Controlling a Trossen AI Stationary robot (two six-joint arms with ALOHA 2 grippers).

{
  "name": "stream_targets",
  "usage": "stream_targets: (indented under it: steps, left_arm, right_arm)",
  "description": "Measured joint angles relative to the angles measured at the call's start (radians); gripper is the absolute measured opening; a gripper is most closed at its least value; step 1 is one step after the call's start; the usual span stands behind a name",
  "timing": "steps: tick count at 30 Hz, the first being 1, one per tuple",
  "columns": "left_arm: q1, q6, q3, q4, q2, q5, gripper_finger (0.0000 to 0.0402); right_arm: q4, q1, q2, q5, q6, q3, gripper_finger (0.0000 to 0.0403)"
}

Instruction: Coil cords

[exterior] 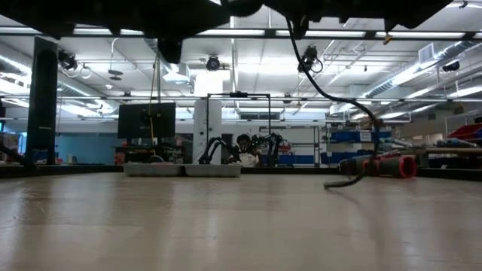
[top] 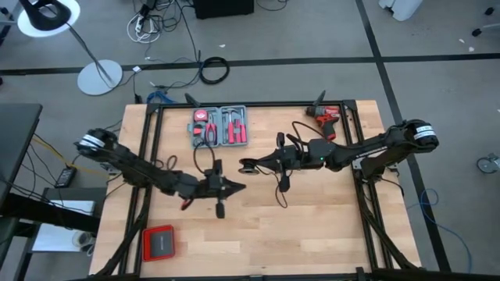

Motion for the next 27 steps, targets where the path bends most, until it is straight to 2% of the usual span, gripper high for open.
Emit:
stream_targets:
  steps: [6,12,19,27]
  left_arm:
    - [0.024,0.000,0.101,0.133,0.176,0.000,0.0016]
    - [0.051,-0.063,0.195,0.131,0.289,-0.022,0.0067]
    - [0.083,-0.101,0.198,0.107,0.297,-0.027,0.0135]
    - [0.102,-0.101,0.201,0.122,0.297,-0.027,0.0142]
  right_arm:
    - [0.083,0.007,0.000,0.003,-0.048,0.000,0.0001]
    - [0.096,0.019,0.000,0.005,-0.072,0.000,0.0001]
    - [0.125,0.031,-0.014,0.006,-0.080,0.000,0.0001]
    - [0.162,0.061,-0.014,0.014,-0.121,0.000,0.0001]
